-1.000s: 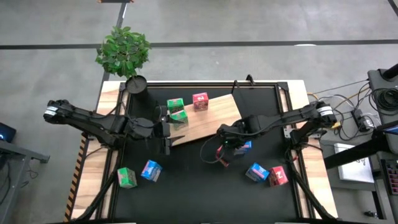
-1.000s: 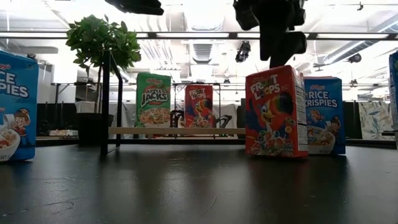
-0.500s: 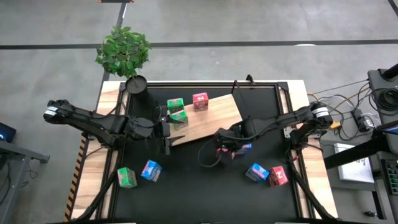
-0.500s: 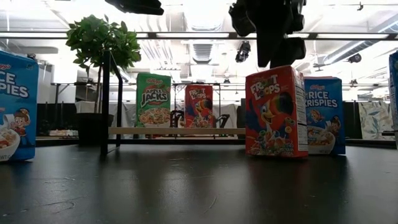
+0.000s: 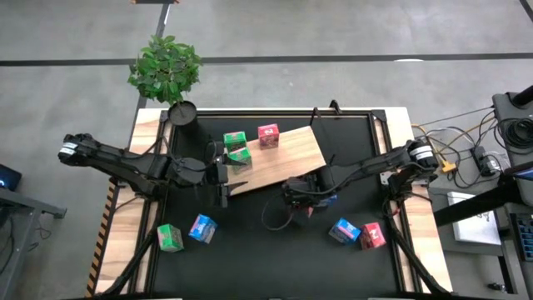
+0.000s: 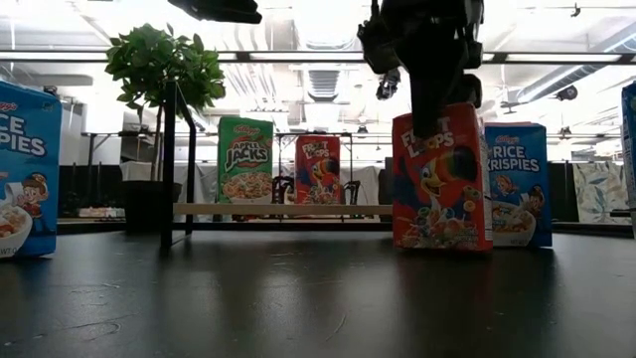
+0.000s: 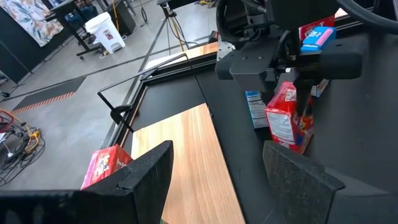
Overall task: Stack cereal on shelf
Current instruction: Align the left red cereal box with the other red cereal box on the shelf
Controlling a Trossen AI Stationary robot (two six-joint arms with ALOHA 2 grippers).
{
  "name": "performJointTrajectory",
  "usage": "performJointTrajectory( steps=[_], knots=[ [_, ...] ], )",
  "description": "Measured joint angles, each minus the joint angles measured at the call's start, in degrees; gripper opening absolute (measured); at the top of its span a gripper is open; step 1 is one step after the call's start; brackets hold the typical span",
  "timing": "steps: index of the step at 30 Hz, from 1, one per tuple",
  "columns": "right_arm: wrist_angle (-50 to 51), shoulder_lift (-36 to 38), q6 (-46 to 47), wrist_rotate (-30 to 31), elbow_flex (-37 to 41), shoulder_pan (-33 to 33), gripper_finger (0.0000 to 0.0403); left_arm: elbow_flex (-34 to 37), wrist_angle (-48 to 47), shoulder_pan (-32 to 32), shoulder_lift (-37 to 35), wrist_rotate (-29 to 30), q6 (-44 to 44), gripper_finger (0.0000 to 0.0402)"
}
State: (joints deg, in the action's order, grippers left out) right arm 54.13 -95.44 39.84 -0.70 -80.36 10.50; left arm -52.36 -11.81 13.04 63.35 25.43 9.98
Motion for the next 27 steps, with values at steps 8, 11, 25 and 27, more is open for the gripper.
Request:
performJointTrajectory(
  steps=[8, 11, 25, 27],
  knots=[
    [-0.49, 0.19, -0.2, 0.75, 0.0, 0.0, 0.0155, 0.0, 0.01, -0.01, 0.0, 0.0, -0.02, 0.0233],
    [-0.68, 0.97, -1.19, 0.74, 0.0, 0.0, 0.0152, 0.0, 0.08, 0.0, 0.0, 0.0, 0.0, 0.0233],
    [-0.6, 2.32, -24.15, 7.25, -11.93, -6.5, 0.0152, 0.0, 3.06, 0.0, -0.02, -0.04, 0.17, 0.0233],
    [-0.47, 1.69, -28.83, 8.43, -12.99, -8.85, 0.0152, 0.0, 3.33, 0.0, -0.02, -0.04, 0.19, 0.0233]
  ],
)
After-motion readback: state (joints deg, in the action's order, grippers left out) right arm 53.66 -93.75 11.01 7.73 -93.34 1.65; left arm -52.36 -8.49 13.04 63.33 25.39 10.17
